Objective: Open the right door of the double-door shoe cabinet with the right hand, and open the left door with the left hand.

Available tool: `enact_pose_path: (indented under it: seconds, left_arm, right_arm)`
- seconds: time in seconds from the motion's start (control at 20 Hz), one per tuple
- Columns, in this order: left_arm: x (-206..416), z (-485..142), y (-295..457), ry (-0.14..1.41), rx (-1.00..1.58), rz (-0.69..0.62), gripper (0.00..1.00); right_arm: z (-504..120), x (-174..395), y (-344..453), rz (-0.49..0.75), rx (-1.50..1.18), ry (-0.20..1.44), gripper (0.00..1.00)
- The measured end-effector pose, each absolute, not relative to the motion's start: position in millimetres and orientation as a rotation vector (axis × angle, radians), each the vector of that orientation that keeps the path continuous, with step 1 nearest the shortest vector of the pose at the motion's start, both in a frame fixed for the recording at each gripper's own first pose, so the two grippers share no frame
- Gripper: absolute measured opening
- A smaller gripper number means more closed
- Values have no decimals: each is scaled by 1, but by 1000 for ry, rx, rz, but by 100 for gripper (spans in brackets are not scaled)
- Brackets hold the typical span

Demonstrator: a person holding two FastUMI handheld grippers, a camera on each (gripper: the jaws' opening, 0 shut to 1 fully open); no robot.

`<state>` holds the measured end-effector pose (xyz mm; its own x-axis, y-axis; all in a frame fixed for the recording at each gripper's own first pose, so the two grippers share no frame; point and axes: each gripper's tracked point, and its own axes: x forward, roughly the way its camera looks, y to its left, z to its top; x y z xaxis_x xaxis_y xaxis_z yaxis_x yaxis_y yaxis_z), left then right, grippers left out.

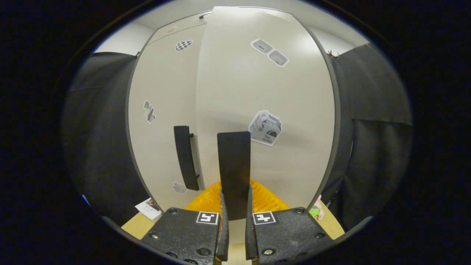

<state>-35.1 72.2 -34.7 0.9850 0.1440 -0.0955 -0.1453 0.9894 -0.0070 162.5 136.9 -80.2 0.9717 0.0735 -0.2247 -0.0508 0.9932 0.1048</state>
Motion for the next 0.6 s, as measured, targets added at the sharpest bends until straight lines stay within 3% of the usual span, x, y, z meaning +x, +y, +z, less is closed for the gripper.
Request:
enact_pose_path:
  seconds: [0.6]
  left_arm:
    - [-21,-34,71,84,-8,98,96]
  right_arm:
    - [-83,89,79,53,92,214,17]
